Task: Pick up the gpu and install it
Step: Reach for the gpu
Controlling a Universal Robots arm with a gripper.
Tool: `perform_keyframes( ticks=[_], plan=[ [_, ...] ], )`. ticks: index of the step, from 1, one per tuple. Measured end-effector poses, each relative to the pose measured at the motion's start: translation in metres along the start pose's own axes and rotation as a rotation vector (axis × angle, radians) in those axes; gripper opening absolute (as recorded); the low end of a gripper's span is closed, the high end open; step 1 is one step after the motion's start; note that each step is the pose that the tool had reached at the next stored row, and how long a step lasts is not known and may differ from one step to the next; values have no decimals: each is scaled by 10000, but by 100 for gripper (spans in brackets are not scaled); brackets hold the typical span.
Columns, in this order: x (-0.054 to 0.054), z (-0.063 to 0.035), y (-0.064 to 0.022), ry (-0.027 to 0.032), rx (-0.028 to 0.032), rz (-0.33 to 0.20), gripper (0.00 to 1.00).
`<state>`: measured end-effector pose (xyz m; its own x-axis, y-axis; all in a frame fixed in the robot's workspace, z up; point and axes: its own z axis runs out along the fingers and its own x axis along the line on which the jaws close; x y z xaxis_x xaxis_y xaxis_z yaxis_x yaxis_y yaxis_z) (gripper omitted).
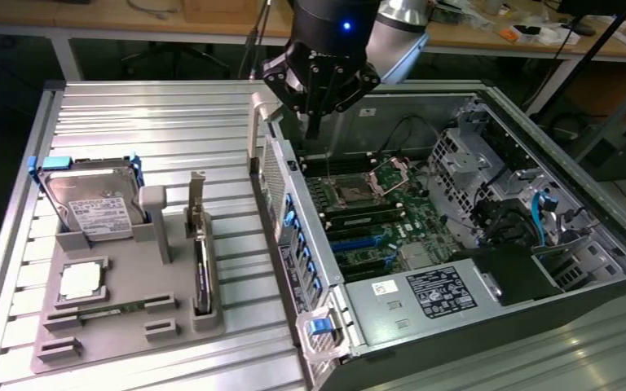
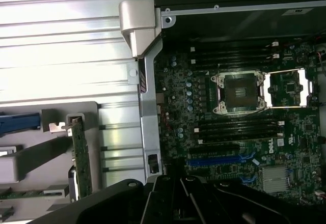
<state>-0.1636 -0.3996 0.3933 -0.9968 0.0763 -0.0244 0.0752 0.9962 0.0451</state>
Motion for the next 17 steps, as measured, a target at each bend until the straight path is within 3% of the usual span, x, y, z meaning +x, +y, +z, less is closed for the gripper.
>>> perform_keyframes(
  ticks=[17],
  plan=[
    [164, -6, -35, 0, 0, -1, 11]
  ],
)
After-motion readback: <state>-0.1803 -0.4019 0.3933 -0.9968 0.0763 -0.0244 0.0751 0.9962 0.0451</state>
